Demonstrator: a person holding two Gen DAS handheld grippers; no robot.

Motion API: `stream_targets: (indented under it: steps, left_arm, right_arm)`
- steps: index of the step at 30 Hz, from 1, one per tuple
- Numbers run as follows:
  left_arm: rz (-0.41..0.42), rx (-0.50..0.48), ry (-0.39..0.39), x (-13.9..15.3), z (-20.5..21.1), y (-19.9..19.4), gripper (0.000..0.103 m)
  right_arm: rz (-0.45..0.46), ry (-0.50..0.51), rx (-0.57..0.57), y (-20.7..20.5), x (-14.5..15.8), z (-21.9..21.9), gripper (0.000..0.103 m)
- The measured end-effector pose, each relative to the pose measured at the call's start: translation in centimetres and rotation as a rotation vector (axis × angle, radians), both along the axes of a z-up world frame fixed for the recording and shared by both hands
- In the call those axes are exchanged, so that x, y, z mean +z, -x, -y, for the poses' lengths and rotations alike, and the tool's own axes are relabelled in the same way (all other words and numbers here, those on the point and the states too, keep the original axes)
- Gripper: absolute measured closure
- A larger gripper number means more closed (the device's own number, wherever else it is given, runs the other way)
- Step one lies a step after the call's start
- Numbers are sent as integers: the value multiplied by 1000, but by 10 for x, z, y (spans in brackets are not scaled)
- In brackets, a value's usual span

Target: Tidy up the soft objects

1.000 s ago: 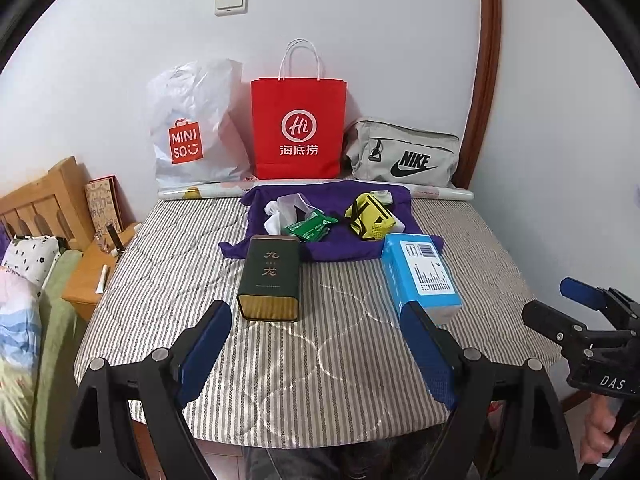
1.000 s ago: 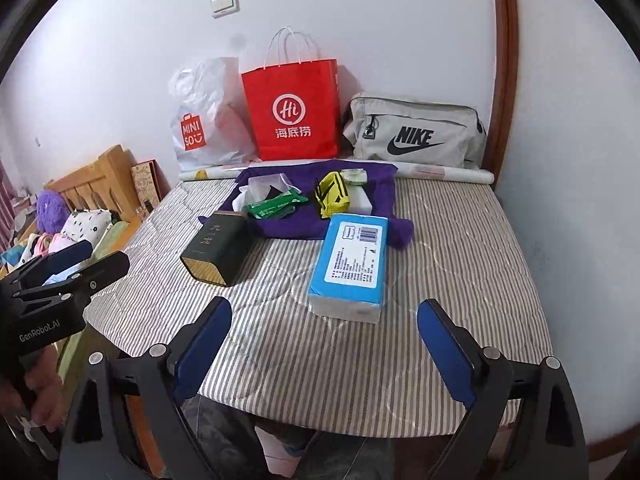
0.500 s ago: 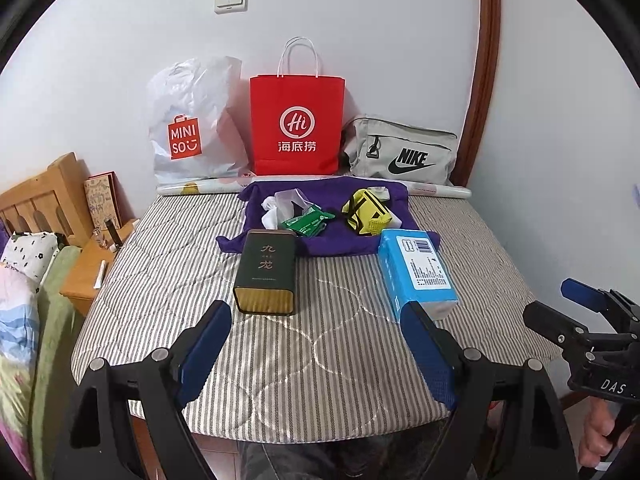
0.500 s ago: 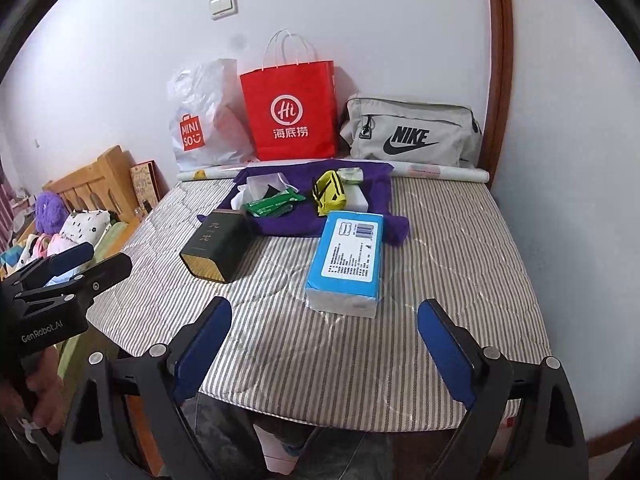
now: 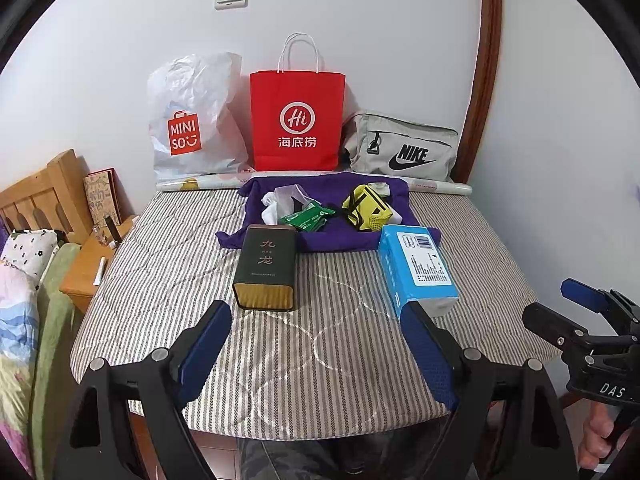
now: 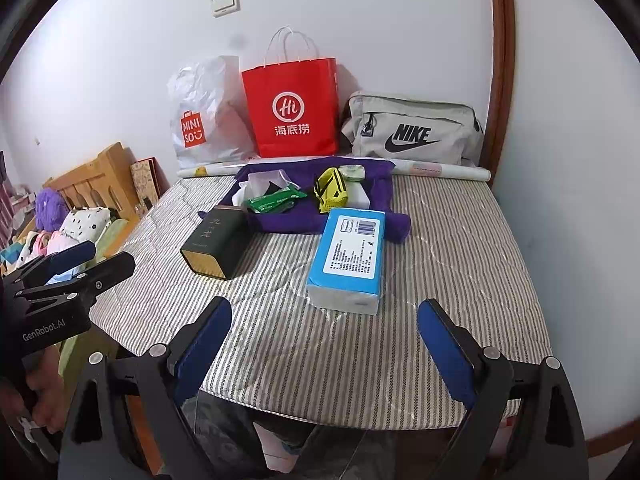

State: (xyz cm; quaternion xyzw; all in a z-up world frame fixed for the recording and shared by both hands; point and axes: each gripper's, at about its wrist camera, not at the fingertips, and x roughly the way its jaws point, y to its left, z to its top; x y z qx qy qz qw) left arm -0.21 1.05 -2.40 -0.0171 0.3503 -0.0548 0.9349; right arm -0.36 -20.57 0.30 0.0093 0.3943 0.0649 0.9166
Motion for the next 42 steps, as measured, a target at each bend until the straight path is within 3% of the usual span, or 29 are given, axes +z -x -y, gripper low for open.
stream_targets:
  steps: [42]
  left_arm:
    - [0,-3,0,2,0,5,17]
  right_arm:
    - [6,0,12,3,4,-2,10]
